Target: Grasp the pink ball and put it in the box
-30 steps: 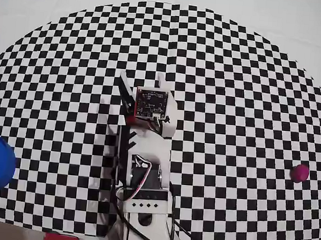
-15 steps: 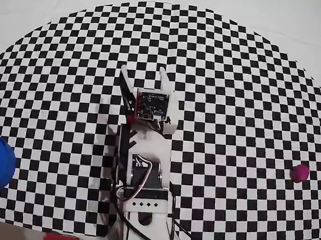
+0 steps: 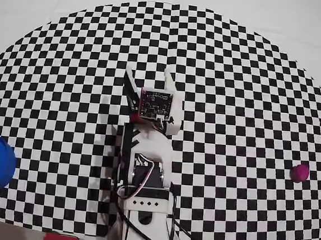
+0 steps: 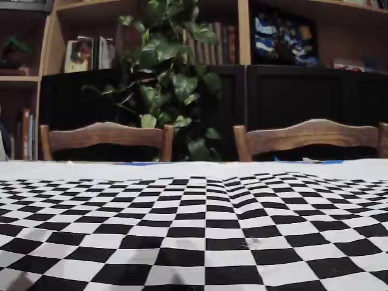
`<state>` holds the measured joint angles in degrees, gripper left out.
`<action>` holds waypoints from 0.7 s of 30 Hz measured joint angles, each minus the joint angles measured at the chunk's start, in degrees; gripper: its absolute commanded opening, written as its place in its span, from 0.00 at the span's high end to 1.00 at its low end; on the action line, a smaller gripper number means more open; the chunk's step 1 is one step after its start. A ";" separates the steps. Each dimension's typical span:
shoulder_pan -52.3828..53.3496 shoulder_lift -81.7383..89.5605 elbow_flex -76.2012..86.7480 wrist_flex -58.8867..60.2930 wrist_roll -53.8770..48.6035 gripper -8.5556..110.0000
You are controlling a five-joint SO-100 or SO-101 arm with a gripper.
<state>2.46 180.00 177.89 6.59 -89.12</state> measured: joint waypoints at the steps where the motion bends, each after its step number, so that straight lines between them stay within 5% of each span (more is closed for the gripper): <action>1: 0.79 0.00 0.00 0.00 0.00 0.71; 21: 15.29 -1.05 0.00 -0.97 0.00 0.71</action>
<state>17.75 178.95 177.89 5.62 -89.12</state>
